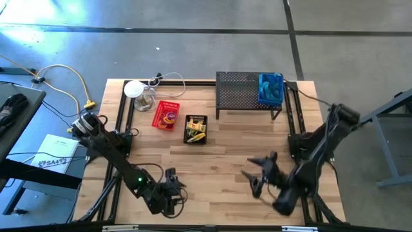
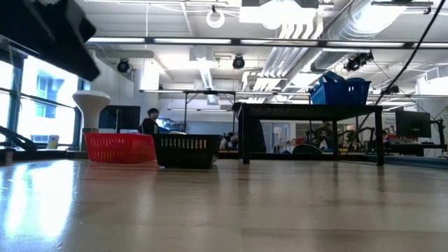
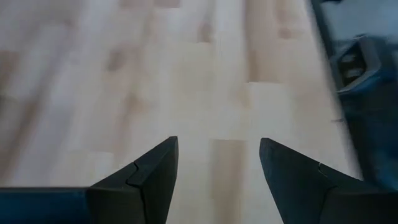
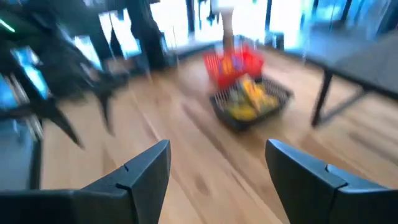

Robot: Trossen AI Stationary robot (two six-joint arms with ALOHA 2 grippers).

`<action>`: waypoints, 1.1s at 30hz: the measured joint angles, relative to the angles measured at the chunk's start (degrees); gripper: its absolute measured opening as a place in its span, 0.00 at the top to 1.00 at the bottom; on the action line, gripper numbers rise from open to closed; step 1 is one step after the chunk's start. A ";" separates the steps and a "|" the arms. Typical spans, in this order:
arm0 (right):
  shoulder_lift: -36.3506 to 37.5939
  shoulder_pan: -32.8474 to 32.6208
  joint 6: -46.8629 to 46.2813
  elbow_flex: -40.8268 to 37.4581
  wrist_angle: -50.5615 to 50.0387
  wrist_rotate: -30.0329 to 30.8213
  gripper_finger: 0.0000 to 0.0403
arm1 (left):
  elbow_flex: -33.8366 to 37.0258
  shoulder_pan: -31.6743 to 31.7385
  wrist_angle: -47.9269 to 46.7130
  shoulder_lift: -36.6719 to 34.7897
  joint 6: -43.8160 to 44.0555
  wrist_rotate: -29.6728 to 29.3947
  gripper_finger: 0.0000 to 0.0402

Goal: Pick & Place Office Desk Supplies
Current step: Put the black bin on the shelf

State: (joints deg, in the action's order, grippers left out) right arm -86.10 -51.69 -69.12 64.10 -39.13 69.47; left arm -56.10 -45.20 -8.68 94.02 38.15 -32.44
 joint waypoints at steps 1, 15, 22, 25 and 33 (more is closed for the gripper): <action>-2.18 -0.67 0.46 0.00 3.21 3.70 0.38 | -0.01 0.42 -1.70 -0.45 -1.59 -1.28 0.45; -13.99 -2.33 7.90 -0.04 28.76 -4.42 0.38 | 0.02 15.61 -21.36 -1.23 -15.93 -5.34 0.45; -16.42 -5.70 7.90 -0.02 36.19 -6.17 0.38 | 0.02 22.39 -22.76 -3.15 -26.51 0.63 0.45; -17.85 -6.57 7.89 -0.02 38.98 -5.86 0.38 | 0.00 23.62 -24.38 -5.90 -26.75 0.75 0.45; -19.35 -6.83 7.55 -0.02 43.73 -7.05 0.38 | 0.00 32.21 -27.50 -13.30 -16.24 7.27 0.45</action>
State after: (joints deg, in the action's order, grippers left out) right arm -105.45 -58.52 -61.57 64.07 4.60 62.42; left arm -56.10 -12.99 -36.18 80.72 21.91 -25.17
